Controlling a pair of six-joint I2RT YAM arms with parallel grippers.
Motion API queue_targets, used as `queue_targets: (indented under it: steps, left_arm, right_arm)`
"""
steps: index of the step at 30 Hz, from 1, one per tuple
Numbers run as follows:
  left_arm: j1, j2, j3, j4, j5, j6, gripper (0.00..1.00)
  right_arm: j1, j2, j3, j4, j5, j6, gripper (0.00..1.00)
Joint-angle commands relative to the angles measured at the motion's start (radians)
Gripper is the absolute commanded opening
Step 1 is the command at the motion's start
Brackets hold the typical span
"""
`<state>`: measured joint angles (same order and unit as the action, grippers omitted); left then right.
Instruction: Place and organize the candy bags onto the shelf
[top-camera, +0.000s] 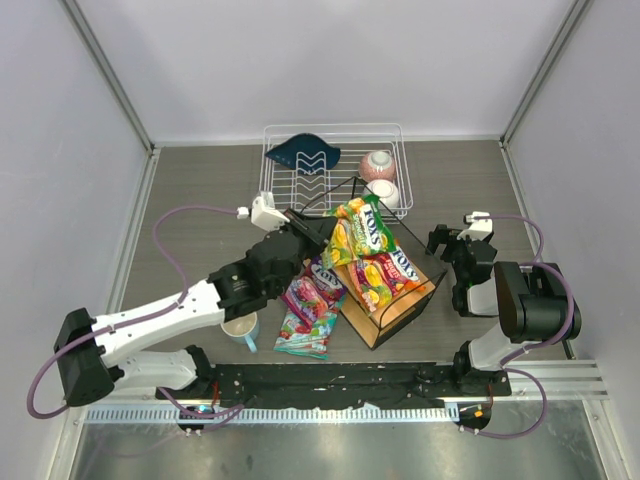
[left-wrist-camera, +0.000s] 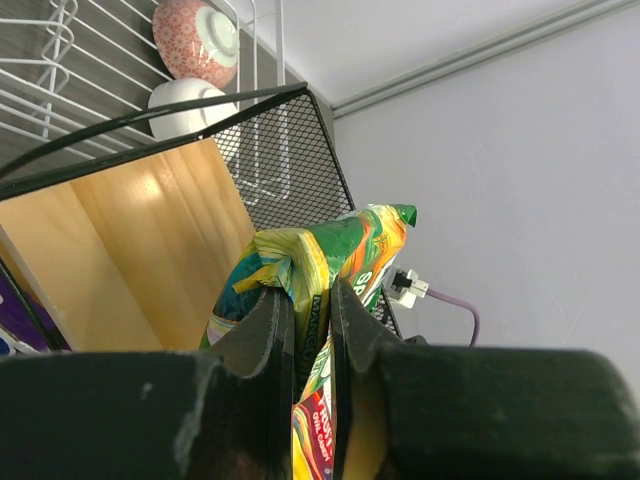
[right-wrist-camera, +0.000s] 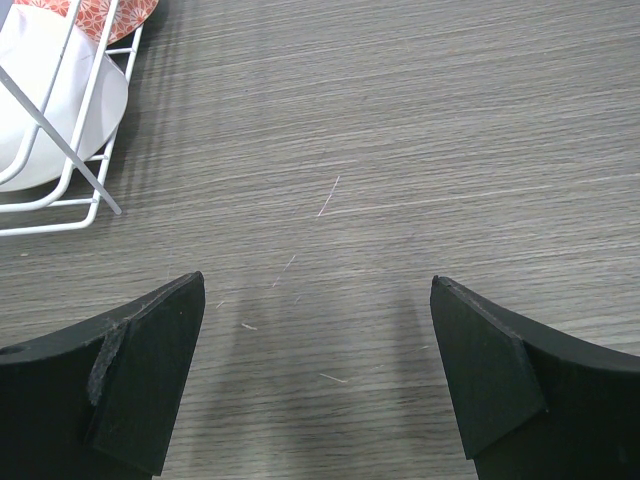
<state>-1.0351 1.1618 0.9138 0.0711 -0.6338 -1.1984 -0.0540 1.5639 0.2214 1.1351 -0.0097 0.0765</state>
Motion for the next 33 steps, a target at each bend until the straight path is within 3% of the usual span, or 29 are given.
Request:
queue_targets:
  steps: [1, 10, 12, 15, 16, 20, 22, 28, 33]
  left_arm:
    - [-0.026, 0.004, -0.006, 0.127, -0.118, -0.049, 0.00]
    - [-0.039, 0.026, -0.035, 0.148, -0.174, -0.090, 0.00]
    - [-0.039, 0.022, -0.046, 0.150, -0.187, -0.092, 0.05]
    - [-0.039, 0.018, -0.058, 0.156, -0.198, -0.089, 0.24]
    - [-0.039, 0.019, -0.058, 0.154, -0.201, -0.087, 0.42]
    - [-0.039, 0.019, -0.056, 0.136, -0.204, -0.093, 0.68]
    - [-0.039, 0.024, -0.052, 0.128, -0.195, -0.092, 0.76]
    - [-0.039, -0.002, -0.043, 0.079, -0.159, -0.067, 0.82]
    - [-0.039, -0.074, -0.015, -0.097, -0.152, -0.021, 0.92]
  right_arm:
    - [0.005, -0.024, 0.019, 0.048, 0.007, -0.018, 1.00]
    - [0.005, -0.024, 0.018, 0.048, 0.007, -0.017, 1.00]
    - [0.005, -0.024, 0.018, 0.046, 0.007, -0.017, 1.00]
    - [0.005, -0.024, 0.019, 0.048, 0.007, -0.017, 1.00]
    - [0.005, -0.024, 0.019, 0.048, 0.007, -0.017, 1.00]
    - [0.005, -0.024, 0.018, 0.048, 0.007, -0.017, 1.00]
    - [0.005, -0.022, 0.018, 0.048, 0.005, -0.018, 1.00]
    - [0.005, -0.024, 0.018, 0.046, 0.007, -0.017, 1.00]
    - [0.005, -0.024, 0.018, 0.048, 0.007, -0.018, 1.00]
